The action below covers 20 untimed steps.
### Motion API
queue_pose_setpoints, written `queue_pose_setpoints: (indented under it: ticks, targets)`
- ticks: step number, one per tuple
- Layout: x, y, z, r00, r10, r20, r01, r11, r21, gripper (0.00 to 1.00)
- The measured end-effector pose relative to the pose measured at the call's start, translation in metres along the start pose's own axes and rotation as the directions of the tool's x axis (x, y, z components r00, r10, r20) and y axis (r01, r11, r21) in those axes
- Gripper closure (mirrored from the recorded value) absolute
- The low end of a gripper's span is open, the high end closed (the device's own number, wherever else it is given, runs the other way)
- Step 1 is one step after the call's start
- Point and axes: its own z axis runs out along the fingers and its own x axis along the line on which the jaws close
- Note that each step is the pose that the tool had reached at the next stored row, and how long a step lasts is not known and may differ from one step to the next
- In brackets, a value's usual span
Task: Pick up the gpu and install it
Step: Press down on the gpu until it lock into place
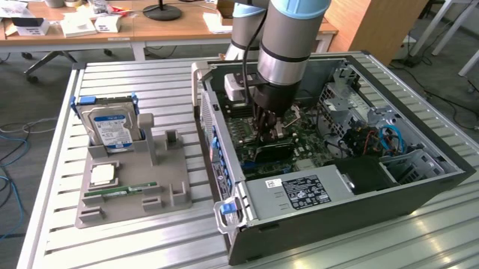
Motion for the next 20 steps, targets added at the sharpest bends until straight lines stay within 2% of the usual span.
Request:
queue_pose_setpoints:
  ticks: [9, 16, 20]
  targets:
    - [0.0, -0.0001, -0.0186, 1.0, 0.0, -0.0013, 0.0, 1.0, -0.0007, 0.89]
    - [0.0, -0.0001, -0.0259, 1.0, 0.0, -0.0013, 0.0, 1.0, -0.0006, 0.89]
    - [0.0, -0.0001, -0.0266, 1.0, 0.0, -0.0011, 0.0, 1.0, -0.0005, 0.89]
